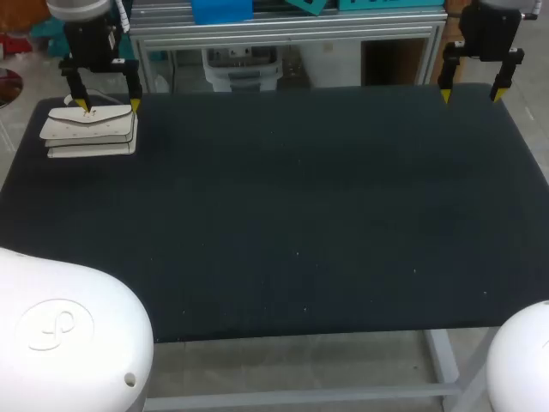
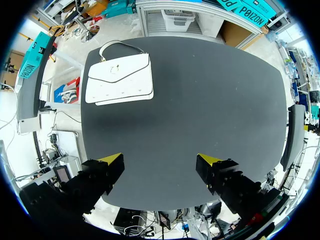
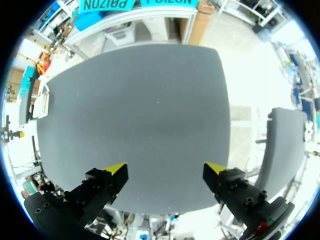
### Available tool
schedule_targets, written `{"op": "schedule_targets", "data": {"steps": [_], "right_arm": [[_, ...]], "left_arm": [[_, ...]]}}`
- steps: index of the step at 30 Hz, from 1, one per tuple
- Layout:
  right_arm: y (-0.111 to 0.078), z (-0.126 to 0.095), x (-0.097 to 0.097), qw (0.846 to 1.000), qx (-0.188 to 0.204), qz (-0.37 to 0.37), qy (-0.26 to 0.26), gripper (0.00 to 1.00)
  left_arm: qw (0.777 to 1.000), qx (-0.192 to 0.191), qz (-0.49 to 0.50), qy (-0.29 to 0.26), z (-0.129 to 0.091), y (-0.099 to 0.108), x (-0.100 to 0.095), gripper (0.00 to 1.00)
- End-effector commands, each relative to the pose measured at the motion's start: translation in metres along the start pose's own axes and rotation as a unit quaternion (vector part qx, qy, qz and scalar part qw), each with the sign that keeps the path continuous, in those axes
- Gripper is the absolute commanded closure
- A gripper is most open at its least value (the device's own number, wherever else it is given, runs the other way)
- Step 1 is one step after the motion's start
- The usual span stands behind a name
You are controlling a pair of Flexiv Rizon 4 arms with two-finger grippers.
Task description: Pick up the bag, open it, inspect its contents, close it, and place it on the opposite side
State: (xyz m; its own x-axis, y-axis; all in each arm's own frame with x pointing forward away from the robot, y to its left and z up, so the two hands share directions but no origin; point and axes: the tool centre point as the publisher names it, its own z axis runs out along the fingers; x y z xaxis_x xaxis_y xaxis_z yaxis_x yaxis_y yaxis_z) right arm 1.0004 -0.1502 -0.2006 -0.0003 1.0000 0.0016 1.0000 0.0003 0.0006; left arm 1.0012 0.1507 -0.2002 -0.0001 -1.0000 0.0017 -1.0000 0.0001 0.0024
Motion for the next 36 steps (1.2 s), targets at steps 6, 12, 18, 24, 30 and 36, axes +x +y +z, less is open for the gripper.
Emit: {"op": "schedule_targets", "data": {"steps": [6,12,18,24,30,36], "right_arm": [[0.002,0.002,0.005,0.999,-0.02,-0.039,0.004,0.0],[0.003,0.006,0.033,0.975,-0.084,-0.204,0.0,0.0],[-0.002,0.017,0.047,0.935,-0.138,-0.327,0.026,0.0],[-0.016,0.027,0.062,0.871,-0.159,-0.457,0.078,0.0],[-0.034,0.037,0.075,0.811,-0.19,-0.544,0.102,0.0],[-0.05,0.052,0.097,0.742,-0.212,-0.623,0.124,0.0]], "left_arm": [[1.0,-0.004,0.008,0.023,0.001,0.0,-0.001,0.0],[0.993,-0.006,0.006,0.119,0.004,-0.007,-0.017,0.0],[0.986,-0.009,-0.009,0.165,0.016,-0.02,-0.038,0.0],[0.981,-0.017,-0.031,0.189,0.03,-0.034,-0.063,0.0],[0.976,-0.023,-0.056,0.207,0.041,-0.041,-0.084,0.0],[0.974,-0.028,-0.08,0.211,0.05,-0.049,-0.102,0.0]]}}
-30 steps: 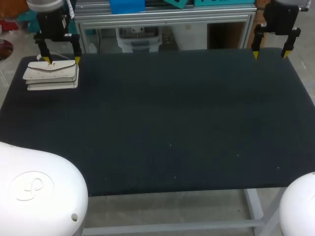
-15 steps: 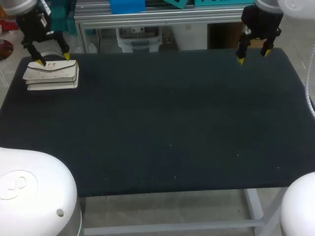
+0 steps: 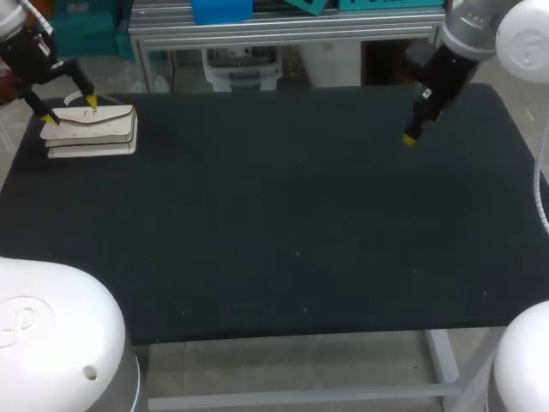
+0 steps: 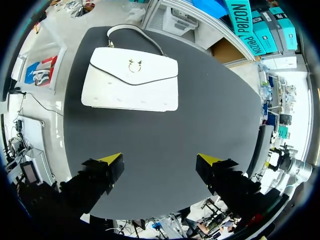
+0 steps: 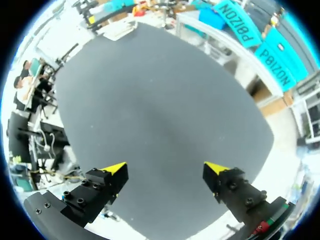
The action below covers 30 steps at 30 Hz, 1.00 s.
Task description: Pick up the bag, open it, inspect its contents, close it, and place it on the opposite side
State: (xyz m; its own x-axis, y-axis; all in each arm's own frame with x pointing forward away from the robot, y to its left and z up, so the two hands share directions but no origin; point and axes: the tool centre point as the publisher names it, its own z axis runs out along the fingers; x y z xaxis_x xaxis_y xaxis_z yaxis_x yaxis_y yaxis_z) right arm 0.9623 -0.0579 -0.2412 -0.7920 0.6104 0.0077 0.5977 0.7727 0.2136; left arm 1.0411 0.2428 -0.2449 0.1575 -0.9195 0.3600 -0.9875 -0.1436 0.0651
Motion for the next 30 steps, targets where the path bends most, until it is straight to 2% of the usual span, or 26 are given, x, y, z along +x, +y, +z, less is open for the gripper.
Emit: {"op": "schedule_targets", "data": {"steps": [1,5,7,21,26,30], "right_arm": [[-0.005,0.013,0.016,0.957,-0.146,-0.247,0.044,0.0],[-0.007,0.03,0.03,0.931,-0.177,-0.307,0.081,0.0],[-0.008,0.039,0.036,0.915,-0.202,-0.325,0.126,0.0],[-0.008,0.039,0.036,0.915,-0.202,-0.325,0.126,0.0],[0.007,0.053,0.049,0.896,-0.208,-0.366,0.143,0.0],[0.008,0.064,0.057,0.886,-0.215,-0.379,0.155,0.0]], "left_arm": [[0.999,-0.013,-0.008,0.029,0.002,-0.011,-0.011,0.0],[0.998,-0.013,-0.021,0.05,0.001,-0.014,-0.022,0.0],[0.997,-0.018,-0.021,0.065,0.0,-0.016,-0.025,0.0],[0.997,-0.018,-0.021,0.065,0.0,-0.016,-0.025,0.0],[0.996,-0.01,-0.028,0.087,0.006,-0.034,-0.036,0.0],[0.994,0.005,-0.033,0.104,0.003,-0.051,-0.056,0.0]]}}
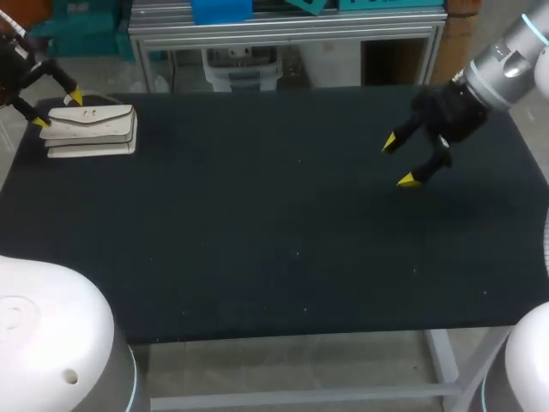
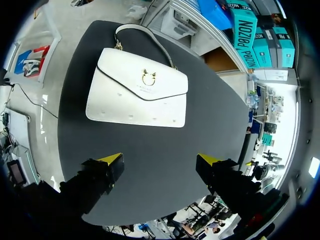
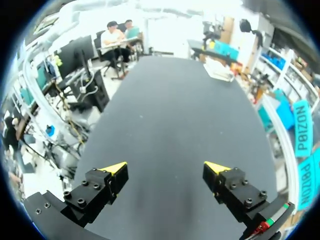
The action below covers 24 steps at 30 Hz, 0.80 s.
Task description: Pick up the bag, open it, inspect its contents, close it, and place it on the opposite side
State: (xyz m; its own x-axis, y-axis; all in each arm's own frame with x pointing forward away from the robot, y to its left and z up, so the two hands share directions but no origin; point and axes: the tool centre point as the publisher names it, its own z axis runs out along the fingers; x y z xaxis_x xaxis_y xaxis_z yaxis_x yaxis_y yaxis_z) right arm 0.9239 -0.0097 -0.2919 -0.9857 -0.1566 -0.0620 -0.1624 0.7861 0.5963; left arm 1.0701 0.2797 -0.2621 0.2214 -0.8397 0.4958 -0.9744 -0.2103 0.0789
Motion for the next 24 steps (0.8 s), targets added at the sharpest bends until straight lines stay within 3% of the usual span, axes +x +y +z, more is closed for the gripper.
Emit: {"op": "schedule_targets", "data": {"steps": [1,13,19,20,22,24], "right_arm": [[-0.004,0.012,-0.004,1.0,-0.019,-0.008,0.016,0.0],[0.0,0.039,0.0,0.997,-0.043,-0.054,0.041,0.0],[0.004,0.05,0.0,0.995,-0.054,-0.071,0.054,0.0],[0.005,0.052,0.0,0.994,-0.056,-0.073,0.056,0.0],[0.006,0.054,-0.001,0.994,-0.057,-0.077,0.06,0.0],[0.006,0.056,-0.001,0.993,-0.059,-0.081,0.063,0.0]], "left_arm": [[1.0,-0.002,-0.003,0.028,-0.002,-0.021,-0.024,0.0],[0.997,0.031,-0.006,0.075,0.011,-0.068,-0.08,0.0],[0.995,0.031,0.001,0.091,0.025,-0.081,-0.093,0.0],[0.995,0.03,0.004,0.096,0.027,-0.083,-0.093,0.02],[0.995,0.029,0.006,0.099,0.029,-0.087,-0.094,0.16],[0.994,0.027,0.009,0.102,0.032,-0.091,-0.095,0.19]]}}
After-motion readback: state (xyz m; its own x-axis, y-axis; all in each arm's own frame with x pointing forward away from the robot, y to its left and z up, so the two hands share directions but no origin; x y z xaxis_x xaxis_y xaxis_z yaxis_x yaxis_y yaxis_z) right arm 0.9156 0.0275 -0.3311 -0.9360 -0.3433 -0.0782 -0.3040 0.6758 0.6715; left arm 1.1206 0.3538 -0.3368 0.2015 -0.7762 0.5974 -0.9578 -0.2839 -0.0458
